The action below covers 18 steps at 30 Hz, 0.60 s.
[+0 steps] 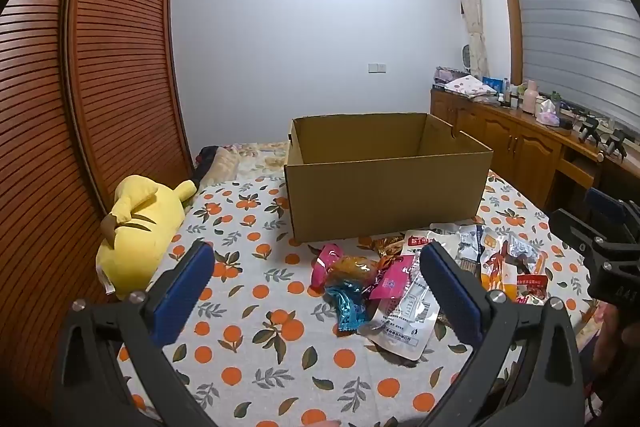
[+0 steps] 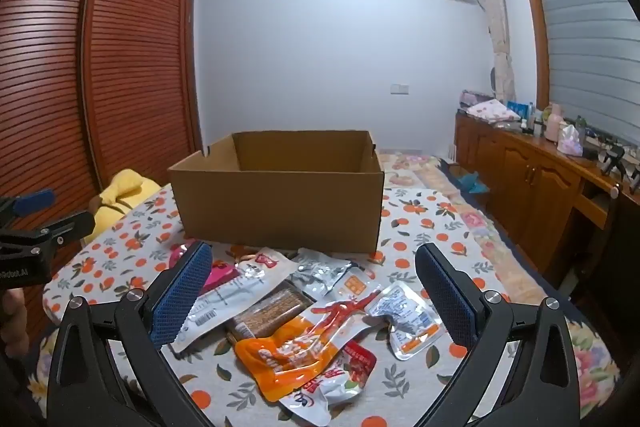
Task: Organize snacks
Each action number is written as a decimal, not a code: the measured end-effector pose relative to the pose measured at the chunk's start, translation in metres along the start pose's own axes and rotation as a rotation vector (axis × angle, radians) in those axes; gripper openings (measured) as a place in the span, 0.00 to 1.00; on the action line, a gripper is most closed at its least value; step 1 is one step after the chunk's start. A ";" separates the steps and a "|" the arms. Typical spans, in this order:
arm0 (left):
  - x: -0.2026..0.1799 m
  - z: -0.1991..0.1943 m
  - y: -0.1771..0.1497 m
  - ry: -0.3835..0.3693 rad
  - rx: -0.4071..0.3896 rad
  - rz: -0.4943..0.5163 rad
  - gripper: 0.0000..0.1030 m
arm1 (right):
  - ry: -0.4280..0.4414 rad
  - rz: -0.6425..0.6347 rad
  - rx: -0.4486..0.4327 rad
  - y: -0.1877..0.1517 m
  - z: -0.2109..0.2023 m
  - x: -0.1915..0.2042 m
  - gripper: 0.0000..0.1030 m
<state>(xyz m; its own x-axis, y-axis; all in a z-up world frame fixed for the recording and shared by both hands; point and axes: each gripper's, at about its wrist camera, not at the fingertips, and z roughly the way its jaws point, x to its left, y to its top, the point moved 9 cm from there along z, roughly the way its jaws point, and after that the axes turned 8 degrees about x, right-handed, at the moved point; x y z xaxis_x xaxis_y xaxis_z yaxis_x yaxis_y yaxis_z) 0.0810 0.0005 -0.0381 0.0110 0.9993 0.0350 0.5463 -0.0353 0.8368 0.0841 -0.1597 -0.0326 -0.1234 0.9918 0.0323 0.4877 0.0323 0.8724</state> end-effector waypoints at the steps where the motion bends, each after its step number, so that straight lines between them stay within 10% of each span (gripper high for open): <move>1: 0.000 0.000 0.000 -0.001 0.000 -0.001 1.00 | -0.001 0.002 0.005 0.000 0.000 0.000 1.00; 18: 0.000 0.002 -0.006 0.001 0.006 0.004 1.00 | -0.008 -0.001 0.002 -0.001 0.002 -0.002 1.00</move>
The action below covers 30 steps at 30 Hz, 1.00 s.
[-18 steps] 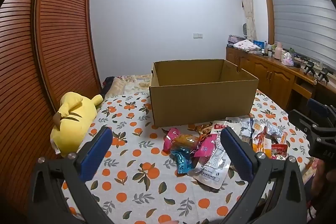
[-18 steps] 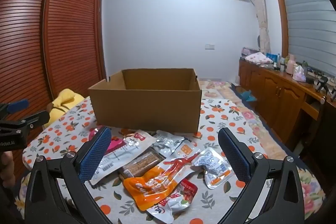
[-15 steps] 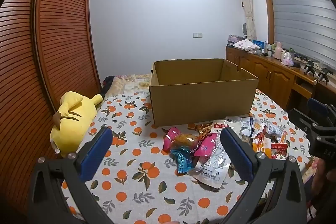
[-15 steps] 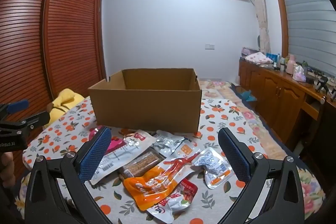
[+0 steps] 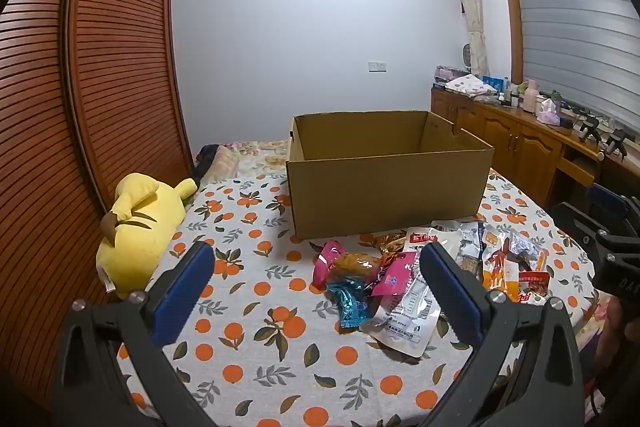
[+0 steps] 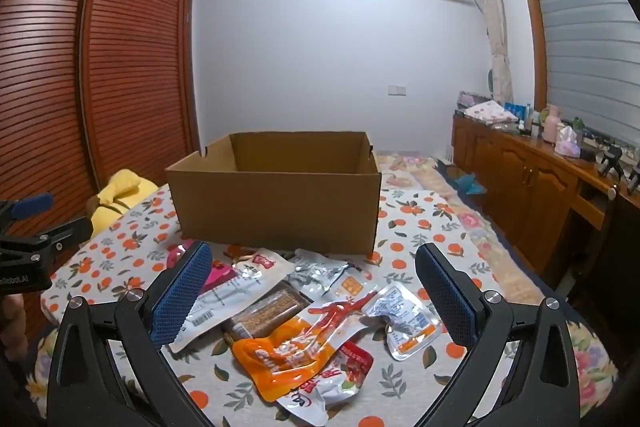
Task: Organize snacks
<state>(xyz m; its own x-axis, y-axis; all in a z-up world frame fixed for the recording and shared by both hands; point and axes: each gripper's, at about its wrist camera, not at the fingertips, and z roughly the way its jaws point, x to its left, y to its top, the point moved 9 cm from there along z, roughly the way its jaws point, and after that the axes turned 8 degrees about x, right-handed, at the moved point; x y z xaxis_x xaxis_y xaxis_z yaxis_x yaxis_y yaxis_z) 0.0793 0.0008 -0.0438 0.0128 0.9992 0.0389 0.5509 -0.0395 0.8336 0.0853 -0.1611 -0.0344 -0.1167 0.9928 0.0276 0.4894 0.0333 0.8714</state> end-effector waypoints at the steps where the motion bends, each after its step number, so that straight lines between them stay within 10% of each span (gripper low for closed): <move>1: 0.000 0.000 0.000 0.000 0.000 0.000 1.00 | 0.002 0.000 0.002 0.000 0.001 0.001 1.00; 30: 0.005 0.004 -0.001 -0.002 0.001 0.000 1.00 | -0.001 0.004 -0.003 0.001 -0.002 -0.004 1.00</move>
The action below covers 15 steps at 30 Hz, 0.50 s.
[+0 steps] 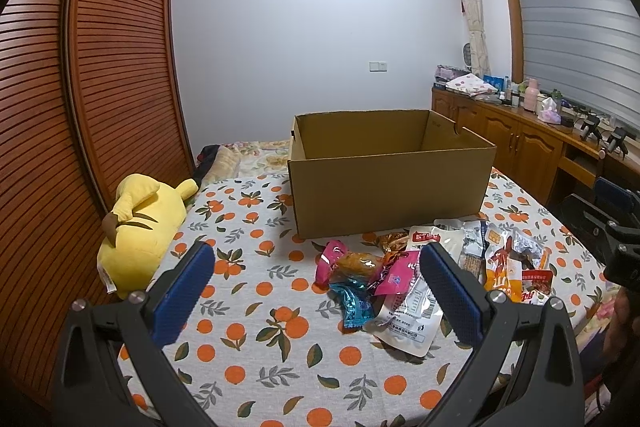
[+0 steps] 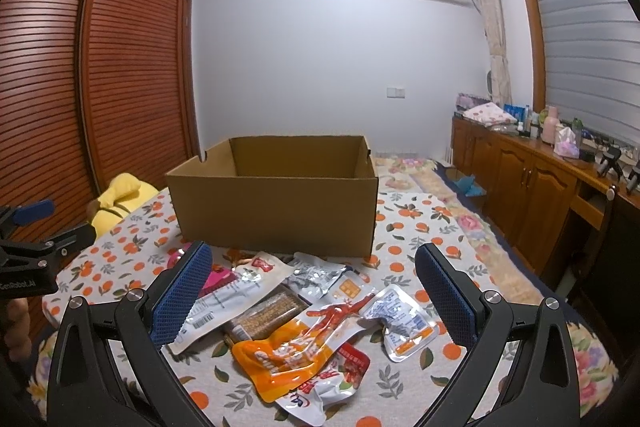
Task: Organize snacks
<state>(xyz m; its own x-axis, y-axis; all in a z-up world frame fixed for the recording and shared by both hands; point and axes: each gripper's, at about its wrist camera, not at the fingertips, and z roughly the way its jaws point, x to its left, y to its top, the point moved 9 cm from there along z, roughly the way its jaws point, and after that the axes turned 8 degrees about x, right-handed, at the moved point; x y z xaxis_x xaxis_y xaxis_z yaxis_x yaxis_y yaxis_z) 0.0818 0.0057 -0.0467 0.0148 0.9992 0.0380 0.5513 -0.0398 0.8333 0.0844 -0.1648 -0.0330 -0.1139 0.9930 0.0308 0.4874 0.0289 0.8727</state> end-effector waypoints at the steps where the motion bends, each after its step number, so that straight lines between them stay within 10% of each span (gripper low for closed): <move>1: 0.000 0.000 0.000 0.001 0.000 0.000 1.00 | -0.001 0.000 0.000 0.000 0.000 0.000 1.00; 15: 0.000 -0.001 0.001 0.001 -0.006 0.000 1.00 | -0.001 -0.001 -0.005 0.000 -0.002 -0.001 1.00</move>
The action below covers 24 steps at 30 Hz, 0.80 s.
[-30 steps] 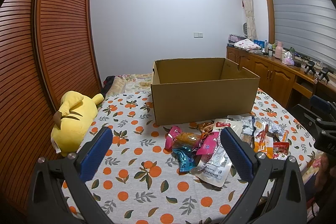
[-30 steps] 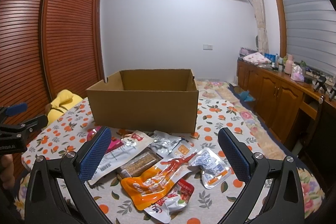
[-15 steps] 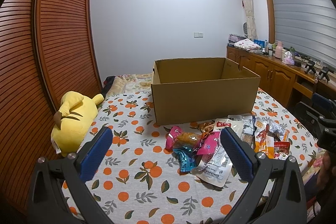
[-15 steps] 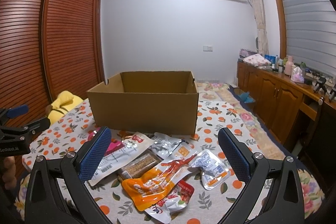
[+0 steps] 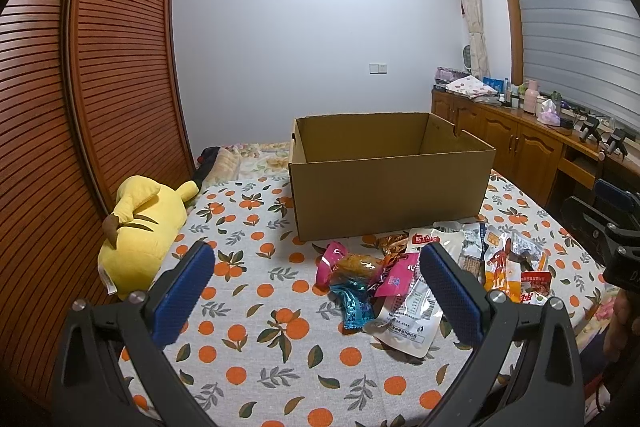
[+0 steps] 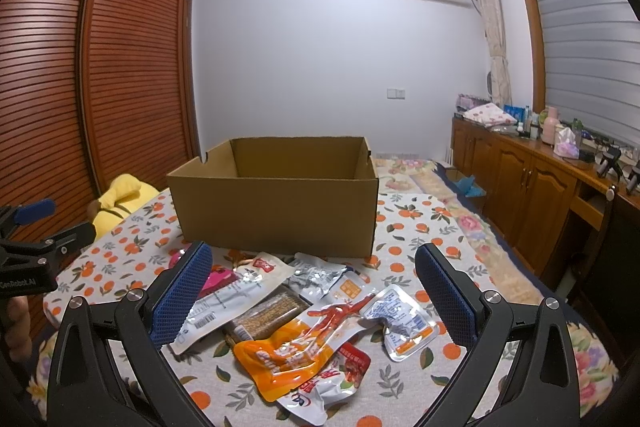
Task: Organize snacks
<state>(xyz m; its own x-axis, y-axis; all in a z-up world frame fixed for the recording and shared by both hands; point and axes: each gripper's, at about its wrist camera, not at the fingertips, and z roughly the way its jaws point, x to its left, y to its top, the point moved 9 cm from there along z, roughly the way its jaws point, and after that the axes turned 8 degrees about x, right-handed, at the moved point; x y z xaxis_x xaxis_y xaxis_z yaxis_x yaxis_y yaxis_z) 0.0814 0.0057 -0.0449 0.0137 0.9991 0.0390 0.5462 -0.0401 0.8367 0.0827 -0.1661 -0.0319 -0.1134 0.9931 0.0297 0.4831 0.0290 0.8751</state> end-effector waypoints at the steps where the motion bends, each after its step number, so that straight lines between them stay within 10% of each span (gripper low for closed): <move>1: 0.000 0.000 0.000 0.000 0.000 0.000 1.00 | 0.001 0.001 0.000 0.000 0.000 0.000 1.00; 24: -0.007 -0.002 0.000 -0.015 0.009 0.008 1.00 | 0.004 -0.006 0.008 0.003 -0.003 0.004 1.00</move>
<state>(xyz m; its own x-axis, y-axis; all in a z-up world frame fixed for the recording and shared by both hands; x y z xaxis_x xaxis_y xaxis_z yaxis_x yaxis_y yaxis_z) 0.0794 -0.0017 -0.0443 0.0307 0.9988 0.0373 0.5539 -0.0481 0.8312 0.0816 -0.1626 -0.0276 -0.1201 0.9924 0.0263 0.4889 0.0361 0.8716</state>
